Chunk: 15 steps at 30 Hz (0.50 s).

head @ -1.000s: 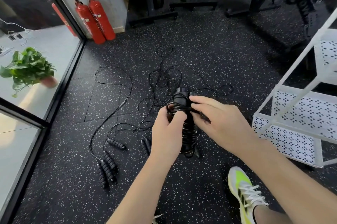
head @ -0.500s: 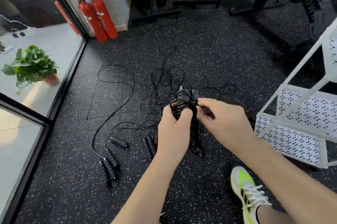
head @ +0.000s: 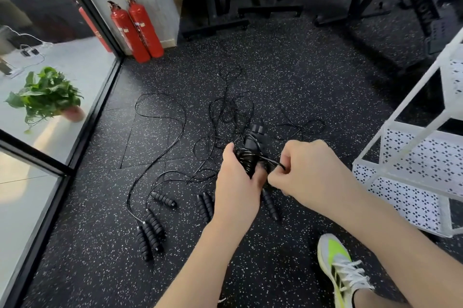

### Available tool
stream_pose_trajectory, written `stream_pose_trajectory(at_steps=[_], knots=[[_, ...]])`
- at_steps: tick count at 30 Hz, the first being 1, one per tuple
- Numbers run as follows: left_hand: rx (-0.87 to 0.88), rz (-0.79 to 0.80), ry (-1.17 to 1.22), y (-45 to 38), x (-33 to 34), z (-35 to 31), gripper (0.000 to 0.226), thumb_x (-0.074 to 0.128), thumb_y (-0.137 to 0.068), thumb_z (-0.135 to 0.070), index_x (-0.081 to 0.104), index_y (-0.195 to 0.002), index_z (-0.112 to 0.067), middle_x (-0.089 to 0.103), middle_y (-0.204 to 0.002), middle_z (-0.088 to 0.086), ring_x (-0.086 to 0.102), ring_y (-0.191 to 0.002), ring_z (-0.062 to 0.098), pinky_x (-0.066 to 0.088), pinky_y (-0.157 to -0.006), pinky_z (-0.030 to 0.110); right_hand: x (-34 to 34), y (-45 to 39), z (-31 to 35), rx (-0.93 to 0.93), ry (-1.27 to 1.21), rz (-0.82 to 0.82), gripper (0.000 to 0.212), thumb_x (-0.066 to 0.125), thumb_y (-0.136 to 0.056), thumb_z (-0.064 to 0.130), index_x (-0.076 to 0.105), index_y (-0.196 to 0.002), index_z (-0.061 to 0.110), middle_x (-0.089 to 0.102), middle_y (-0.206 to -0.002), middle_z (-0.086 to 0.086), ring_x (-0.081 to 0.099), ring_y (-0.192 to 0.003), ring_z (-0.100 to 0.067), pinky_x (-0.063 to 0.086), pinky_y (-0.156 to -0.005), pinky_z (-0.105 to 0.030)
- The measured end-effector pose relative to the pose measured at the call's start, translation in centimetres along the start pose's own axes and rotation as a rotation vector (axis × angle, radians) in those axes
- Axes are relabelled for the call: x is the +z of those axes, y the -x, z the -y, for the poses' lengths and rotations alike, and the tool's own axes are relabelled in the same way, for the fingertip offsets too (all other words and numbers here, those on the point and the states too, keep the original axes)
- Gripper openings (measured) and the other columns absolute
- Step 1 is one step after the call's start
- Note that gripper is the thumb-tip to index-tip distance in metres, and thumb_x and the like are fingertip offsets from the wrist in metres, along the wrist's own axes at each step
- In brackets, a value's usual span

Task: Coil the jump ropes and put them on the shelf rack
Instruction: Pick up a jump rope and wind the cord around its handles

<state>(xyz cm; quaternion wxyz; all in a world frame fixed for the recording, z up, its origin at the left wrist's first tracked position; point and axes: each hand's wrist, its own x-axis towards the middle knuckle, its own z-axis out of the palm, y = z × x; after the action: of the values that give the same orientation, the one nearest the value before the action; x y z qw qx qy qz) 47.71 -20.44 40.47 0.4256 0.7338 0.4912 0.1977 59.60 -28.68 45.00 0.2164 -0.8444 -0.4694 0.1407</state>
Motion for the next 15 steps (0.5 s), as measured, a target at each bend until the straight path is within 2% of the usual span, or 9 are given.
stream_pose_trajectory(at_steps=[2,4,6,8,9,11,13,15], knots=[[0.023,-0.021,-0.067,-0.4,0.1,0.2,0.047,0.063,-0.095,-0.033,0.046,-0.137,-0.022,0.066,-0.111,-0.003,0.063,-0.100,0.021,0.051,-0.083,0.037,-0.5,0.2,0.1,-0.011,-0.014,0.020,0.016,0.058,-0.081,0.035,0.055,-0.077,0.020,0.069,-0.063,0.003,0.062,-0.070,-0.010,0.049,-0.052,-0.025],[0.035,-0.024,-0.088,-0.5,0.0,0.2,0.023,0.062,-0.093,-0.031,0.054,-0.114,-0.027,0.066,-0.099,-0.006,0.062,-0.091,0.018,0.048,-0.074,0.033,-0.6,0.2,-0.1,-0.028,0.016,0.019,0.016,0.058,-0.083,0.034,0.052,-0.078,0.021,0.067,-0.066,0.004,0.059,-0.074,-0.010,0.046,-0.053,-0.025],[0.032,-0.022,-0.043,-0.5,-0.2,0.0,0.012,0.063,-0.096,-0.027,0.054,-0.102,-0.030,0.065,-0.089,-0.010,0.059,-0.078,0.005,0.042,-0.064,0.021,-0.2,0.1,-0.5,-0.050,0.042,-0.008,0.018,0.060,-0.085,0.035,0.049,-0.079,0.023,0.062,-0.067,0.006,0.056,-0.068,-0.011,0.041,-0.051,-0.024],[0.010,-0.028,0.065,-0.3,-0.4,-0.2,0.006,0.064,-0.097,-0.028,0.058,-0.100,-0.026,0.064,-0.080,-0.009,0.055,-0.062,-0.001,0.038,-0.054,0.015,0.4,-0.1,-1.0,-0.070,0.008,-0.080,0.020,0.064,-0.087,0.036,0.049,-0.080,0.024,0.060,-0.065,0.007,0.056,-0.062,-0.010,0.045,-0.053,-0.027],[0.008,-0.035,0.116,-0.3,-0.5,-0.2,0.006,0.064,-0.097,-0.029,0.060,-0.100,-0.025,0.065,-0.078,-0.009,0.054,-0.060,-0.002,0.038,-0.054,0.014,0.7,-0.2,-1.4,-0.089,-0.025,-0.125,0.020,0.065,-0.088,0.036,0.050,-0.081,0.024,0.060,-0.064,0.007,0.056,-0.060,-0.010,0.048,-0.054,-0.030],[0.028,-0.039,0.169,-0.5,-0.7,-0.4,0.010,0.065,-0.096,-0.029,0.062,-0.106,-0.029,0.067,-0.081,-0.011,0.056,-0.065,-0.006,0.038,-0.057,0.011,1.2,-0.5,-2.0,-0.140,-0.100,-0.147,0.018,0.066,-0.089,0.033,0.051,-0.084,0.026,0.061,-0.064,0.008,0.059,-0.060,-0.009,0.052,-0.058,-0.034],[0.032,-0.028,0.196,-0.7,-0.9,-0.5,0.020,0.067,-0.094,-0.028,0.063,-0.111,-0.036,0.070,-0.086,-0.015,0.059,-0.072,-0.007,0.039,-0.062,0.012,1.7,-0.6,-2.5,-0.176,-0.156,-0.090,0.015,0.069,-0.089,0.035,0.055,-0.088,0.029,0.063,-0.070,0.012,0.061,-0.067,-0.005,0.055,-0.066,-0.036],[0.037,-0.010,0.245,-0.9,-0.9,-0.6,0.027,0.068,-0.092,-0.028,0.063,-0.116,-0.040,0.071,-0.093,-0.020,0.063,-0.081,-0.006,0.048,-0.074,0.021,2.0,-0.8,-2.9,-0.153,-0.227,-0.060,0.015,0.072,-0.087,0.036,0.058,-0.088,0.031,0.065,-0.074,0.015,0.064,-0.073,-0.002,0.056,-0.072,-0.034]])
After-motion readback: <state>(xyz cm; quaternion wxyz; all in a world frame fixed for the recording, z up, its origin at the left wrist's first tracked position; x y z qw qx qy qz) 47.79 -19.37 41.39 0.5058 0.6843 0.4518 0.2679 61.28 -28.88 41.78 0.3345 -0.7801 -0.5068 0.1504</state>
